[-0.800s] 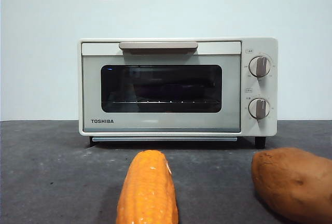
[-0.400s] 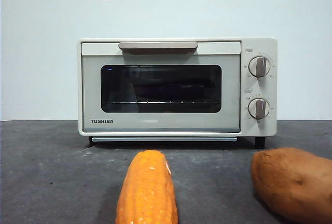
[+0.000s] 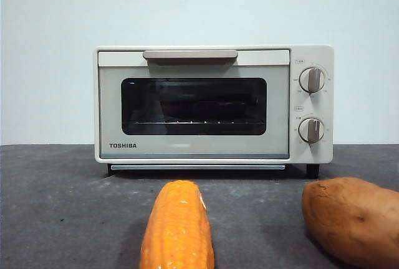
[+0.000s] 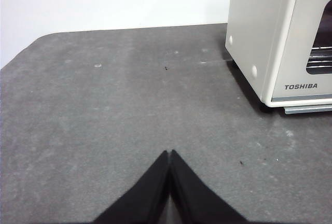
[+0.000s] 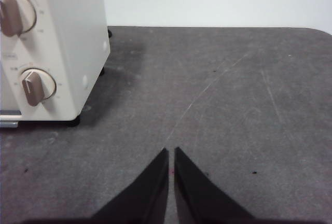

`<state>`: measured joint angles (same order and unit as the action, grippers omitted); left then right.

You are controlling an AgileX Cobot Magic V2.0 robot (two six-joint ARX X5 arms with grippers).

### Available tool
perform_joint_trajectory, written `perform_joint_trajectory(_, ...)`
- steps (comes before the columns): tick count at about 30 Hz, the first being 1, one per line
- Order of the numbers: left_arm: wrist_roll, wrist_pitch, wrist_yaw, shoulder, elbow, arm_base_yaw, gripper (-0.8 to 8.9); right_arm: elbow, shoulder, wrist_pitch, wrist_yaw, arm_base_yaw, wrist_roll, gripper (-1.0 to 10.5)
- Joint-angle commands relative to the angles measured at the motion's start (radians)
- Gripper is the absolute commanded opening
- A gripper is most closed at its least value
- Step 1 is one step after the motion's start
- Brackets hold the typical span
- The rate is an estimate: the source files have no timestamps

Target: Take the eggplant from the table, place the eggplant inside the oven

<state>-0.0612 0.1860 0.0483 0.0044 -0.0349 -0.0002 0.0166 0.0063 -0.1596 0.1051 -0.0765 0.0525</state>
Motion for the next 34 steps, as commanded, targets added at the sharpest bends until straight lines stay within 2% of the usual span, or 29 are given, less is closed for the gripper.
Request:
perform_joint_trajectory(1,-0.005,0.002,0.0,-0.001,0.012,0.002,0.06,-0.004,-0.003,0.013,0.002,0.001,0.019,0.0)
perform_joint_trajectory(12,-0.005,0.001,0.0,-0.001,0.012,0.002,0.06,-0.003,-0.003,0.063,0.002,0.001,0.019,0.0)
perform_joint_trajectory(34,-0.005,0.001,0.0,-0.001,0.012,0.002,0.06,-0.003,-0.003,0.062,0.002,0.001,0.019,0.0)
